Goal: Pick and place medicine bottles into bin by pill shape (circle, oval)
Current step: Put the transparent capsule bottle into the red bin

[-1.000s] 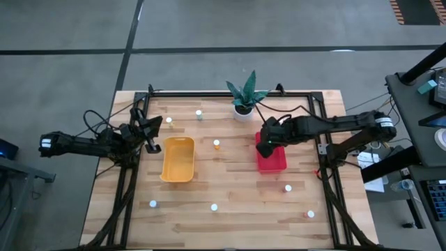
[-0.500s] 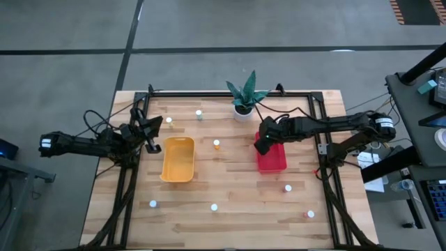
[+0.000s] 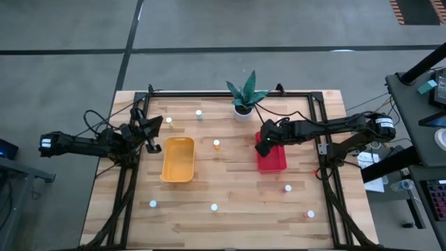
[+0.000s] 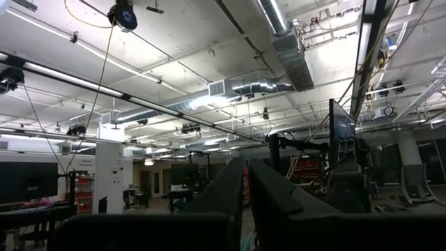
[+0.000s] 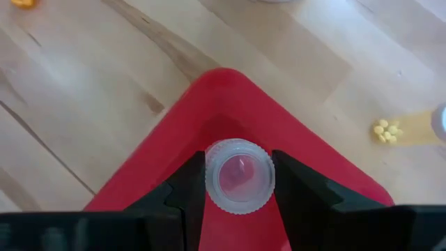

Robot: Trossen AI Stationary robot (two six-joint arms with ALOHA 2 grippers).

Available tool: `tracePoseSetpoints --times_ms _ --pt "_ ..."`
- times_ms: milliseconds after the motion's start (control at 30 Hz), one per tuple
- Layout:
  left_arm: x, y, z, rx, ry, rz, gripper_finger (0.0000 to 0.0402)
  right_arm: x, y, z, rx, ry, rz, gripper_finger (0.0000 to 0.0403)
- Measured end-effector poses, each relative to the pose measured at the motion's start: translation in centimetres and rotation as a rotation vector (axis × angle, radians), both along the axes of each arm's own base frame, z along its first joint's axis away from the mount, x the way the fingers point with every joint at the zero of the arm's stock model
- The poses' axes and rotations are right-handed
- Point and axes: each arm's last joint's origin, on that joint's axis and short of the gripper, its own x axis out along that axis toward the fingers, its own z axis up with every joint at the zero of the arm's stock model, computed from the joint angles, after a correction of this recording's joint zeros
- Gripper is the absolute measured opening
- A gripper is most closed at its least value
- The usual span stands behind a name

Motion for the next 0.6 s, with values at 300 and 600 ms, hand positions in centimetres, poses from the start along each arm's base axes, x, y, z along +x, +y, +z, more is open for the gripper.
tracePoseSetpoints --times_ms 300,600 --pt "0.0 0.0 0.0 0.000 0.000 0.000 0.0008 0.0 0.0 -0.8 -0.007 -0.039 0.000 0.0137" --pt "0.0 0.0 0.0 0.000 0.000 0.000 0.0008 0.2 0.0 -1.2 -0.008 -0.033 0.000 0.0137"
